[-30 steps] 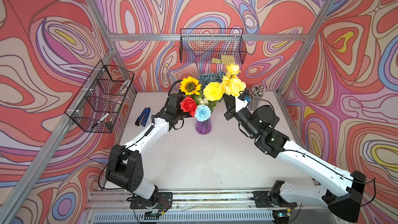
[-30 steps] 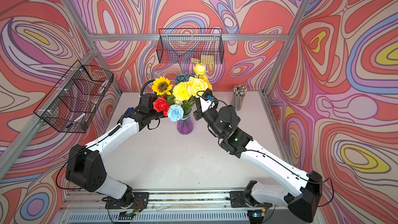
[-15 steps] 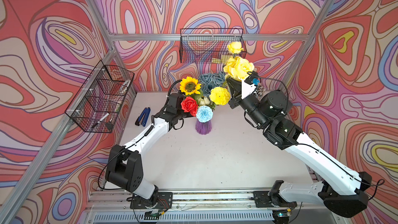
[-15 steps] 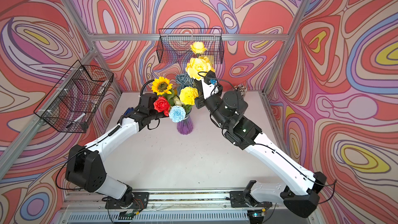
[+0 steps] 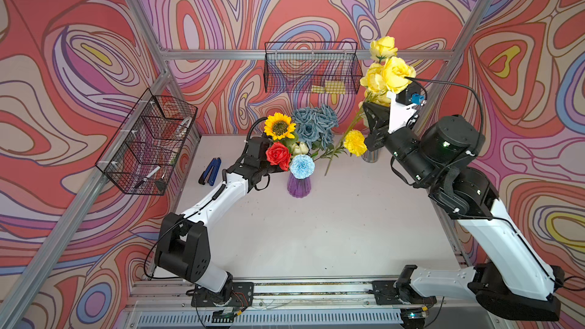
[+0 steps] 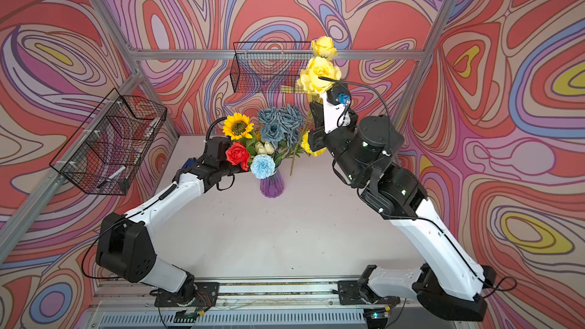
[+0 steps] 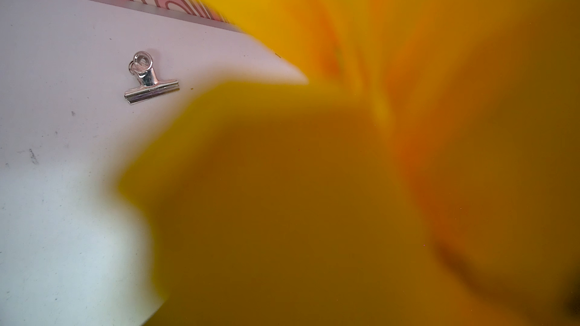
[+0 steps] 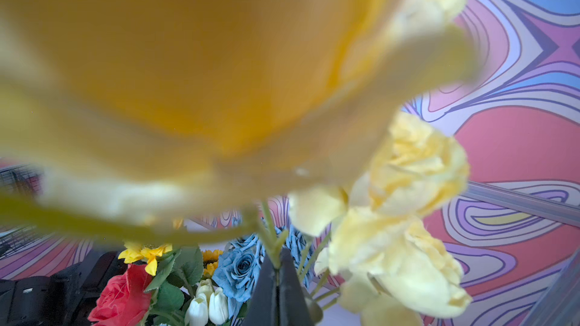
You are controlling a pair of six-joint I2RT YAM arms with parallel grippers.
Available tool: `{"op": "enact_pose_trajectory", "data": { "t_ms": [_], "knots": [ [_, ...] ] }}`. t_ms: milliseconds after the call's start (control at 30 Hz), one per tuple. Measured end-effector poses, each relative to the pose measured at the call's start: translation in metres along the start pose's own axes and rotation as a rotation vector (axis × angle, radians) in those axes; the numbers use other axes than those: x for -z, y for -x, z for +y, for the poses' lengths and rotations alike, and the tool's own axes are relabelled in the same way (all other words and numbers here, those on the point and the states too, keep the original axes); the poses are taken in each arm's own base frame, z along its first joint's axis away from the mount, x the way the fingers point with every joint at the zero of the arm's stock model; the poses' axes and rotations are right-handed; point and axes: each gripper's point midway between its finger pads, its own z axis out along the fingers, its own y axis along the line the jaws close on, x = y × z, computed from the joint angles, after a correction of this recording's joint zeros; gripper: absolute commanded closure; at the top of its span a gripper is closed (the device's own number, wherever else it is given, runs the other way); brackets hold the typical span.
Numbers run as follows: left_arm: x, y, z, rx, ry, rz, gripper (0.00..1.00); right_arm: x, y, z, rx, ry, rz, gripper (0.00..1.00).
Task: Pick out yellow flowers from the vase
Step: Pick up the flower from the vase, then place the flower at the center of the board.
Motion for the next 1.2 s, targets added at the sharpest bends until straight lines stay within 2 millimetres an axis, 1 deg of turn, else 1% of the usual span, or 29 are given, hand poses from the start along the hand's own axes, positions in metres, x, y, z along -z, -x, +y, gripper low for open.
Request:
{"op": "enact_pose_trajectory", "data": {
  "t_ms": [167, 300, 467, 567, 633, 700, 767, 833, 867, 933, 1000, 1067, 1133, 1200],
  "knots": [
    [0.000, 0.000, 0.000, 0.001, 0.000, 0.000, 0.31, 0.014, 0.003, -0.012, -0.004, -0.034, -0.009, 1.00],
    [0.000, 0.000, 0.000, 0.000, 0.000, 0.000, 0.31, 0.018, 0.004, -0.016, -0.009, -0.047, -0.008, 1.00],
    [0.001, -0.001, 0.000, 0.000, -0.001, -0.002, 0.31, 0.019, -0.012, -0.014, -0.011, -0.040, 0.046, 1.00],
    [0.001, -0.001, 0.000, 0.000, -0.001, -0.002, 0.31, 0.025, -0.016, -0.010, -0.025, -0.004, 0.047, 1.00],
    [0.001, -0.001, 0.000, 0.000, -0.001, -0.002, 0.31, 0.029, -0.011, -0.006, -0.039, 0.033, 0.028, 1.00],
    [0.001, -0.001, 0.000, 0.000, -0.002, -0.003, 0.31, 0.028, 0.003, 0.000, -0.052, 0.073, -0.004, 1.00],
    [0.001, -0.001, 0.000, -0.001, -0.006, -0.005, 0.31, 0.022, 0.025, 0.011, -0.071, 0.128, -0.056, 1.00],
    [0.001, -0.002, 0.000, 0.001, -0.010, -0.009, 0.31, 0.011, 0.038, 0.024, -0.081, 0.183, -0.091, 1.00],
    [0.001, -0.002, 0.000, 0.001, -0.011, -0.011, 0.31, 0.003, 0.041, 0.032, -0.082, 0.211, -0.100, 1.00],
    [0.002, -0.003, 0.000, 0.002, -0.013, -0.014, 0.31, -0.013, 0.042, 0.047, -0.078, 0.252, -0.100, 1.00],
    [0.003, -0.003, 0.000, 0.003, -0.013, -0.016, 0.31, -0.032, 0.035, 0.061, -0.064, 0.282, -0.082, 1.00],
    [0.003, -0.003, 0.000, 0.003, -0.013, -0.015, 0.31, -0.047, 0.029, 0.070, -0.051, 0.294, -0.065, 1.00],
    [0.003, -0.003, 0.000, 0.003, -0.013, -0.015, 0.31, -0.055, 0.025, 0.075, -0.038, 0.296, -0.058, 1.00],
    [0.003, -0.003, 0.000, 0.003, -0.014, -0.015, 0.31, -0.055, 0.027, 0.074, -0.029, 0.291, -0.065, 1.00]
  ]
}}
